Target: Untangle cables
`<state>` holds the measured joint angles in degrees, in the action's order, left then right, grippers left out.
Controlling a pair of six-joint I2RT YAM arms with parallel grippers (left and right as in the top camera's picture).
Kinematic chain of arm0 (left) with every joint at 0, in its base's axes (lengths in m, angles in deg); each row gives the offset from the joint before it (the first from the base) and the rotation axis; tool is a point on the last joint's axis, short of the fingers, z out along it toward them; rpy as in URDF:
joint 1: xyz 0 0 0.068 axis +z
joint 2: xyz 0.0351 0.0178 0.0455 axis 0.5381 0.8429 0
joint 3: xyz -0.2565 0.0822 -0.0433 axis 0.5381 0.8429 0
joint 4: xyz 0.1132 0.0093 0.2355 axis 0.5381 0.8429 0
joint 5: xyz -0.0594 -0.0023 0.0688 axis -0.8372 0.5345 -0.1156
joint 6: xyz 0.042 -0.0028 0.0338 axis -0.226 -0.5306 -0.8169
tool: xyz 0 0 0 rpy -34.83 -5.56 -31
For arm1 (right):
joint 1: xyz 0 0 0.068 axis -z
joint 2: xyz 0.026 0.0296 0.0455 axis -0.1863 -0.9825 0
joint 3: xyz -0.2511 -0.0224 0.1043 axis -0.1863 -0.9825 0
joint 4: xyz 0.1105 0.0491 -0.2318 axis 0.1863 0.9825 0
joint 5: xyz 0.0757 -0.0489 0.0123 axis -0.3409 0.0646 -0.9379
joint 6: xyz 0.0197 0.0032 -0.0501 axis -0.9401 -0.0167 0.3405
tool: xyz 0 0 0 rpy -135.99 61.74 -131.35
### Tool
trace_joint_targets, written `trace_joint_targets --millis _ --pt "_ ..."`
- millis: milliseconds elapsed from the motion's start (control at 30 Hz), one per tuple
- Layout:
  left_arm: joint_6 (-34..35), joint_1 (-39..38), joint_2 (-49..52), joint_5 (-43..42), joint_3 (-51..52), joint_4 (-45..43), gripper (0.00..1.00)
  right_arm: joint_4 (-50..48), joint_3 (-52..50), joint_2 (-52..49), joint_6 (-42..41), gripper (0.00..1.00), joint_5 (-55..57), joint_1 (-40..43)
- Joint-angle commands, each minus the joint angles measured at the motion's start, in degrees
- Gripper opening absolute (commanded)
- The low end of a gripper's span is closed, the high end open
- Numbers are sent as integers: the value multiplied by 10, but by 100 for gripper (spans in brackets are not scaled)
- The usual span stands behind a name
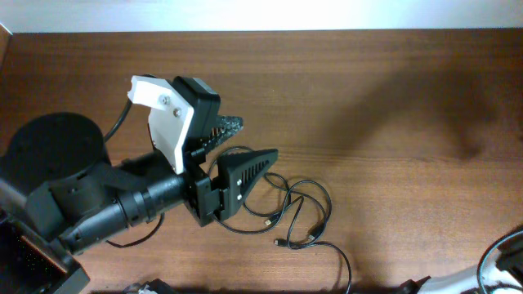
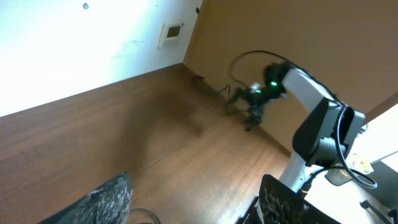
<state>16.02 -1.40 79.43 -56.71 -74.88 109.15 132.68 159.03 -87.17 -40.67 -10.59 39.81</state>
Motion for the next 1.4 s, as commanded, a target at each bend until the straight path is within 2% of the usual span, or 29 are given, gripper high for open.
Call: trace_joint_targets --millis 0,67,200,367,433,533,633,700,833,1000,1067,1100,1133,1200,1267,1300,1367 --pt "-10 -2 -20 6 -8 1 67 16 2 11 94 99 -39 -122" --pt "-10 -2 -29 9 -8 1 67 27 2 11 128 99 -39 -213" --pt "-9 -1 -40 34 -8 14 67 66 2 12 139 99 -37 -376" --pt "-9 -1 -48 34 -8 41 67 99 1 71 33 99 -16 -546" --pt "-9 -1 -52 34 -8 50 67 106 0 114 -5 99 53 -608" --pt "-9 -1 -53 34 -8 60 67 110 -6 166 -103 99 137 -728" --pt "-9 -1 -53 34 -8 79 67 109 -17 170 -194 99 204 -821" --pt "-9 -1 -53 34 -8 93 67 109 -47 170 -240 99 246 -868" --pt "-9 -1 -53 34 -8 93 67 59 -155 177 -264 99 262 -913" --pt "-9 -1 -53 34 -8 90 67 -96 -344 218 -327 98 216 -926" --pt "-9 -1 -53 34 -8 78 67 -219 -418 219 -387 58 150 -926" --pt "-9 -1 -53 34 -8 78 67 -241 -428 219 -389 50 137 -926" --pt "-9 -1 -53 34 -8 78 67 -258 -437 219 -389 48 130 -926" --pt "-9 -1 -53 34 -8 78 67 -292 -463 219 -417 32 117 -926" --pt "-9 -1 -53 34 -8 78 67 -312 -482 219 -421 33 115 -926" --pt "-9 -1 -53 34 -8 78 67 -318 -489 219 -420 6 115 -926" --pt "-9 -1 -53 34 -8 78 67 -323 -491 219 -420 4 115 -926"
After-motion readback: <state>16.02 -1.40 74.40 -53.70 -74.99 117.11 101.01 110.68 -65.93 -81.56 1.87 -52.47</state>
